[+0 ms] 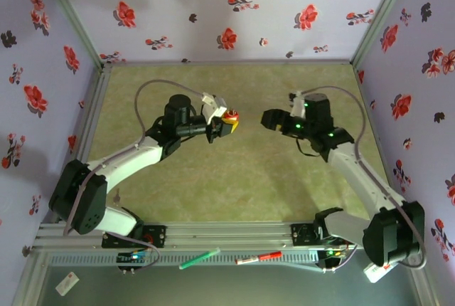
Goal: Unlock with the key
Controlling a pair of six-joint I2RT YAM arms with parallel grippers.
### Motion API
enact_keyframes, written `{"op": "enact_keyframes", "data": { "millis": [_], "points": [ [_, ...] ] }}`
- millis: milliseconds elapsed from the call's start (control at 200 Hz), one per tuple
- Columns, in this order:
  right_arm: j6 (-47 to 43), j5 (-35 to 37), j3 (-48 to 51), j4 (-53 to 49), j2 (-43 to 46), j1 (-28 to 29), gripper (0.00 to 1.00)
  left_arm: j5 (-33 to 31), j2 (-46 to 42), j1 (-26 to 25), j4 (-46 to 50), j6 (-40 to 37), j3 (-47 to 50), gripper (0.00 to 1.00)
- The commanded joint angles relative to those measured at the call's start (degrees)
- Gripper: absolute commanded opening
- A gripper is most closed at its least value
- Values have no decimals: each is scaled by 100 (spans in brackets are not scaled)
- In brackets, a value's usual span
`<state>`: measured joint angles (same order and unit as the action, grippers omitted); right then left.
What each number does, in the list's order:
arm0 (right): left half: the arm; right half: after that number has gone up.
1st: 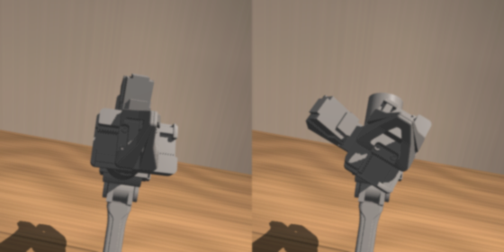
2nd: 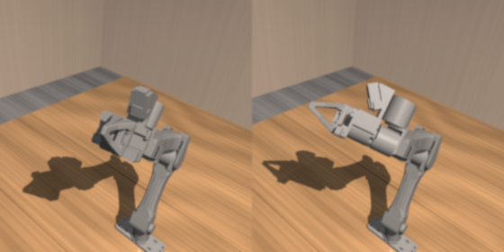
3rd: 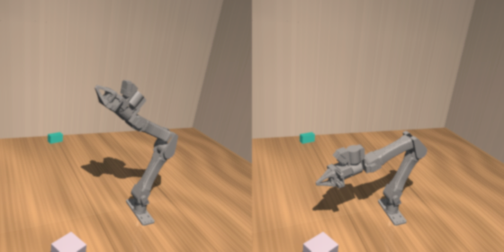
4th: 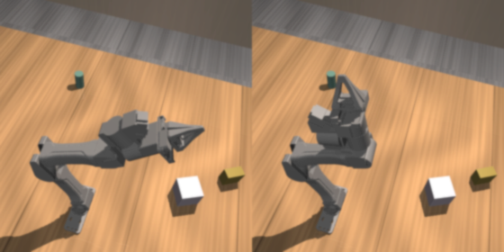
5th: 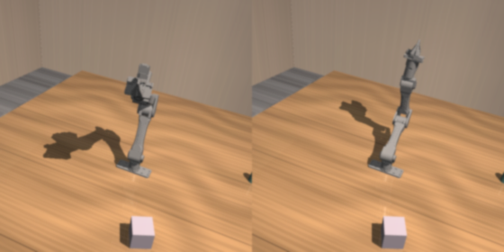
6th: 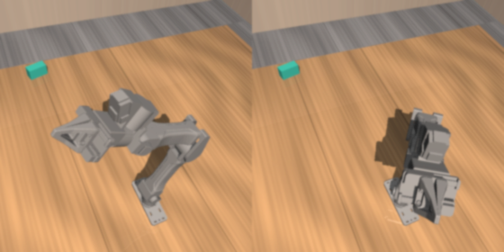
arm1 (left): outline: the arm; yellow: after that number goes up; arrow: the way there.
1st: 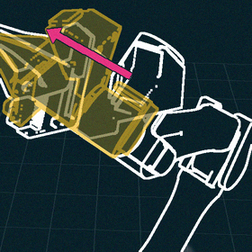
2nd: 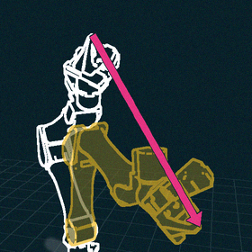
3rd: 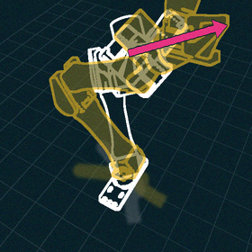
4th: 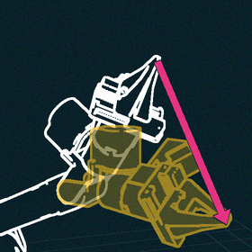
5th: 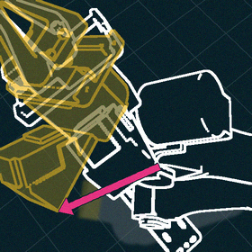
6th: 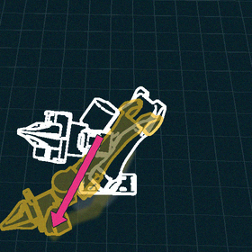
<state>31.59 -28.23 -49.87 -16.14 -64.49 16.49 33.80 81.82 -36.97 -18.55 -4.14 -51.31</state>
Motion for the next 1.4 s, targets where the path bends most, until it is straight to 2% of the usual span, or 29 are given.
{"op": "enact_keyframes", "data": {
  "millis": [0, 175, 390, 725, 1020, 1075, 1110, 1135, 1185, 1230, 1290, 1395],
  "points": [
    [-638, 227, 81, -1145, 364, -264, 78, -998, 100, -3, 606, -1584, -57, 0],
    [-850, 278, 121, -1510, 513, -343, 79, -1969, 577, -62, -26, -2217, 184, 0],
    [-670, 215, 314, -1301, 476, -340, 79, -3042, 1395, -364, -992, -3002, 401, 0],
    [-496, 173, 407, -1199, 446, -340, 78, -3369, 2190, -757, -1599, -3286, 531, 0],
    [-606, 252, 336, -1406, 532, -343, 78, -3458, 2142, -1100, -1427, -3410, 811, 0],
    [-619, 269, 323, -1450, 553, -344, 79, -3498, 2089, -1167, -1525, -3297, 962, 6],
    [-628, 265, 321, -1461, 572, -343, 78, -3497, 2057, -1210, -1569, -3231, 1041, 14],
    [-632, 252, 320, -1470, 571, -344, 79, -3511, 2014, -1246, -1601, -3213, 1101, 25],
    [-639, 242, 303, -1504, 585, -335, 78, -3579, 1943, -1318, -1722, -3138, 1246, 52],
    [-659, 239, 278, -1560, 582, -340, 79, -3673, 1851, -1387, -1889, -3086, 1386, 67],
    [-663, 252, 243, -1621, 587, -344, 79, -3815, 1670, -1470, -2090, -2975, 1540, 81],
    [-627, 232, 214, -1690, 617, -341, 78, -3960, 1068, -1610, -1961, -2626, 1710, 99]
  ]
}}
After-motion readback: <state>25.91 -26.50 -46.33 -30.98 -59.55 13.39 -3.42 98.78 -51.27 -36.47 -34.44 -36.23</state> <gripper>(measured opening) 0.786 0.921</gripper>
